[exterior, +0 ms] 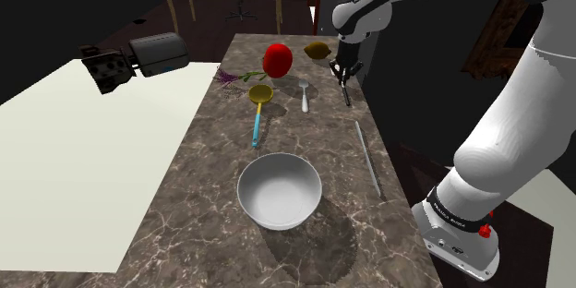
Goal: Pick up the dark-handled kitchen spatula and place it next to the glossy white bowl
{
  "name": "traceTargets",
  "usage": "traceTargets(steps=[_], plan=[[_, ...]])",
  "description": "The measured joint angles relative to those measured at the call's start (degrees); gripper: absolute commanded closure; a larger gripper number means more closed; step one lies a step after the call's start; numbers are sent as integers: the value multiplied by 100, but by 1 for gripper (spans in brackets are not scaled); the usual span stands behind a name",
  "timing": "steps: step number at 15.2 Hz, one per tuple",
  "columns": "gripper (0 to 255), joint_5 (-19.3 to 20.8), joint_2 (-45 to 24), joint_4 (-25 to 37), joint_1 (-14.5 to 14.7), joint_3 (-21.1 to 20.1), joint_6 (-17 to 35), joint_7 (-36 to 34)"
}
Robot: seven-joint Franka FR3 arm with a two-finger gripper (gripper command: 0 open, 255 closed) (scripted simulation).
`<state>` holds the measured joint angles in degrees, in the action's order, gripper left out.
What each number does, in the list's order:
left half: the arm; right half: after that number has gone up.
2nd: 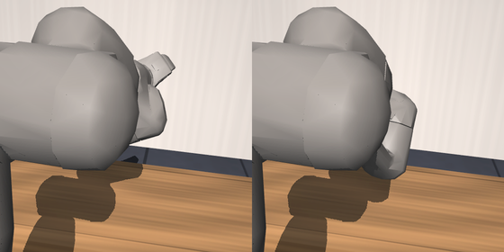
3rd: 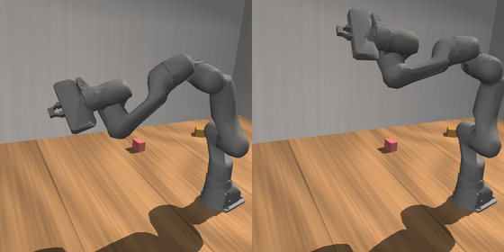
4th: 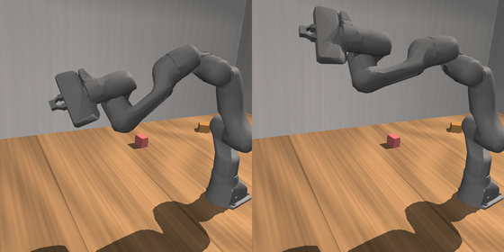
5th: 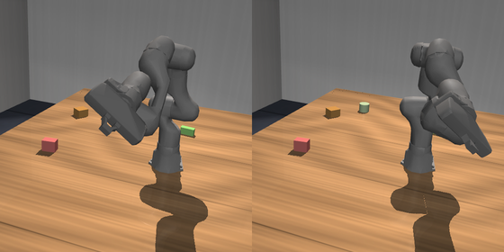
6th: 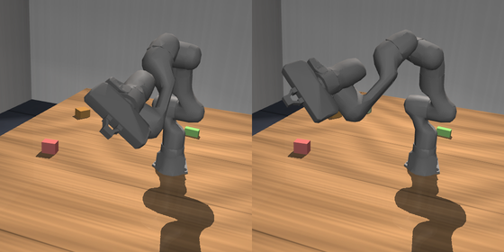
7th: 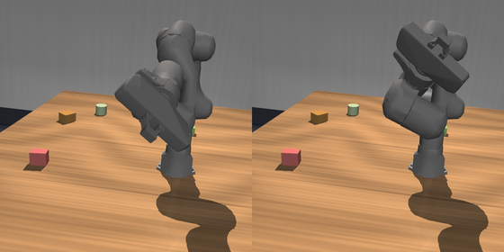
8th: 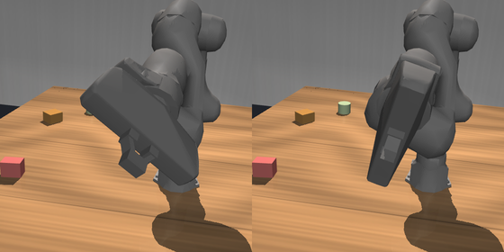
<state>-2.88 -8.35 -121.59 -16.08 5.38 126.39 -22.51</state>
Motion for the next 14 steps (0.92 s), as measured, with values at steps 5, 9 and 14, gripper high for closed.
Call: traceTargets(steps=[5, 9, 14], plan=[[255, 0, 0, 0, 0, 0, 0, 0], [255, 14, 90, 43, 0, 4, -132, -8], [255, 45, 276, 224, 8, 4, -494, -47]])
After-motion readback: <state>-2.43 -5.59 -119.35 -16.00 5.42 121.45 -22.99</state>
